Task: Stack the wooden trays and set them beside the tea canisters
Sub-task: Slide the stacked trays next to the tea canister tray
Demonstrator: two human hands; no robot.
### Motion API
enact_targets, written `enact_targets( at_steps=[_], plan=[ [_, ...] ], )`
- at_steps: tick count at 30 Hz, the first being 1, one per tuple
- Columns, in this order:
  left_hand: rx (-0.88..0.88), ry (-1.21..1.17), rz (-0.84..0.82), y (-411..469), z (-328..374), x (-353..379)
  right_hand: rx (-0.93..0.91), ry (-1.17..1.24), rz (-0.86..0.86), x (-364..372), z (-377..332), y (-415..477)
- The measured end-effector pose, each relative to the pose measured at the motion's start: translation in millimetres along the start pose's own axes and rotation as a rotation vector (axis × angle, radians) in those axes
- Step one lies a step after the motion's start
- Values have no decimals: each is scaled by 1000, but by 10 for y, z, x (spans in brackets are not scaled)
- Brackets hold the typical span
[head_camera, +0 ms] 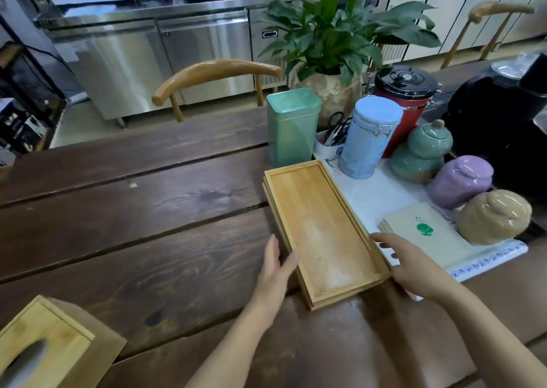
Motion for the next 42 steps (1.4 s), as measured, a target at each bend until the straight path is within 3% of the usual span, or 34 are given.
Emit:
enact_targets(
  at_steps=[6, 15, 34, 42],
  plan=[
    [-4, -97, 143, 605, 232, -60, 53, 528, 132, 19, -145, 157],
    [48, -247, 271, 816, 160, 212, 18, 537, 158, 150, -23, 404],
    [88, -368, 221, 925, 197, 398, -1, 625, -38, 39, 102, 590],
    [157, -312, 237, 1085, 261, 325, 50, 684, -116, -59, -120, 1074]
  ],
)
Point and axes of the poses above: each hand's wrist, its own y-axis towards the middle knuckle, its own x-axis out of the palm, z = x × y, the point moved 4 cm from there along y, towards the middle knuckle, and after that the axes turned 2 degrees about y, right-handed, at the moved point
